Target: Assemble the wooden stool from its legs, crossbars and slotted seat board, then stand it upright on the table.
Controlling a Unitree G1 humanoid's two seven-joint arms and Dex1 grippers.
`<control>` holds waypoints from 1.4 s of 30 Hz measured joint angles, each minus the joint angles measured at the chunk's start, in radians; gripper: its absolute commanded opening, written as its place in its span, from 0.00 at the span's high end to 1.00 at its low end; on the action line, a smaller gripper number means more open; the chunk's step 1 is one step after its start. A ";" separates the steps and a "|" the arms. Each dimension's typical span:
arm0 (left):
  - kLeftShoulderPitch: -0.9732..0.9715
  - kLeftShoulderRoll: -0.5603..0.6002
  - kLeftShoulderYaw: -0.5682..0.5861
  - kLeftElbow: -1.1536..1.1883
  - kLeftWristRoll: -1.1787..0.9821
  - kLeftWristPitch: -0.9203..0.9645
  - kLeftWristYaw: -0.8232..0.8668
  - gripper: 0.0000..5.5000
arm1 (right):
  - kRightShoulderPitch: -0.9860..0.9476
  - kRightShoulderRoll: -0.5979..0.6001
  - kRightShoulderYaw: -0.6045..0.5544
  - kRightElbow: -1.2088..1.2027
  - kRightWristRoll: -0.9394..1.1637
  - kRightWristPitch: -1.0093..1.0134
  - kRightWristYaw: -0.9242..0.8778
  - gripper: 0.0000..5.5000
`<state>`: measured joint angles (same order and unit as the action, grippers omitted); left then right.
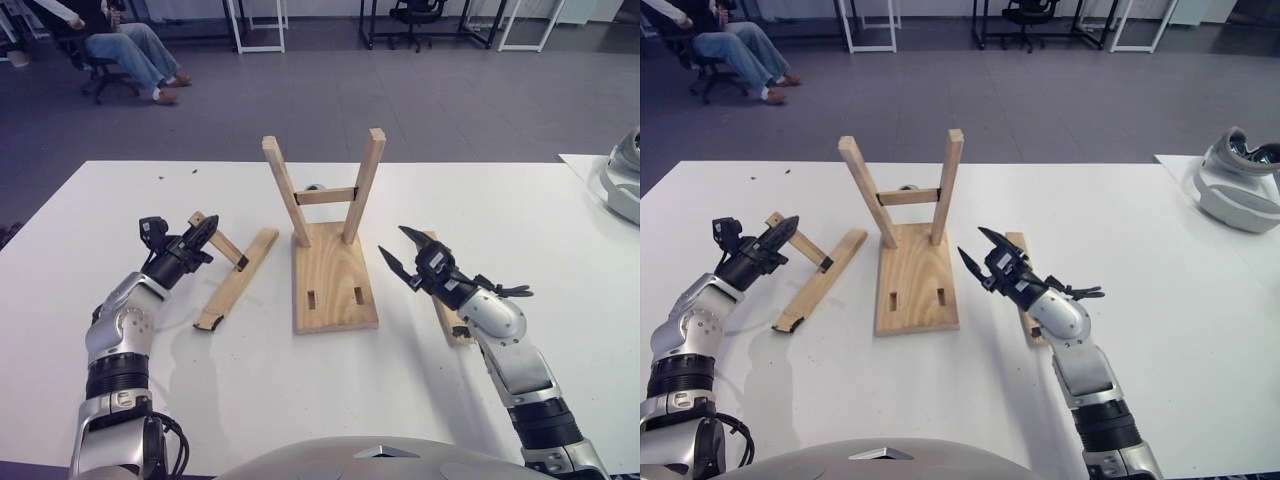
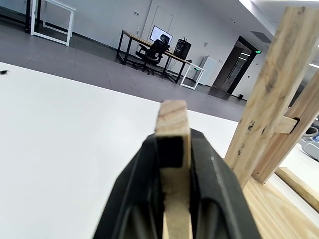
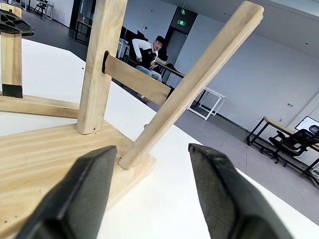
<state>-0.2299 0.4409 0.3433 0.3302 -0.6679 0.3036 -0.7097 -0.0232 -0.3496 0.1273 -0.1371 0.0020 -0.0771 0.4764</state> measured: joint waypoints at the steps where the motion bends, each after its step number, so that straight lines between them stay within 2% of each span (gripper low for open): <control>1: 0.013 0.001 0.003 -0.025 0.002 0.017 0.012 0.93 | 0.000 0.002 0.000 0.000 -0.002 -0.001 -0.001 0.51; 8: 0.030 0.023 -0.024 -0.077 0.022 0.078 0.061 0.93 | -0.001 0.004 0.001 0.005 -0.006 -0.008 -0.002 0.51; 20: 0.111 0.092 -0.193 -0.145 0.217 -0.151 0.088 0.93 | -0.002 0.003 0.003 0.013 -0.046 -0.024 -0.008 0.51; 23: 0.111 0.088 -0.207 -0.121 0.225 -0.207 0.086 0.93 | -0.002 0.003 0.003 0.013 -0.047 -0.026 -0.009 0.51; 26: 0.108 0.071 -0.173 -0.101 0.207 -0.211 0.090 0.93 | -0.002 0.003 0.003 0.015 -0.047 -0.029 -0.009 0.51; 27: 0.107 0.070 -0.153 -0.098 0.202 -0.206 0.094 0.86 | -0.002 0.003 0.003 0.016 -0.047 -0.029 -0.010 0.51; 34: 0.139 0.087 -0.154 -0.150 0.211 -0.069 0.087 0.65 | -0.011 0.011 0.004 0.045 -0.047 -0.044 -0.029 0.51; 42: 0.255 0.191 -0.161 -0.332 0.240 0.160 0.072 0.40 | -0.012 0.023 0.004 0.057 -0.047 -0.050 -0.050 0.51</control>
<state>0.0251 0.6323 0.1827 -0.0016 -0.4278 0.4640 -0.6378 -0.0356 -0.3264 0.1311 -0.0798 -0.0454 -0.1272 0.4264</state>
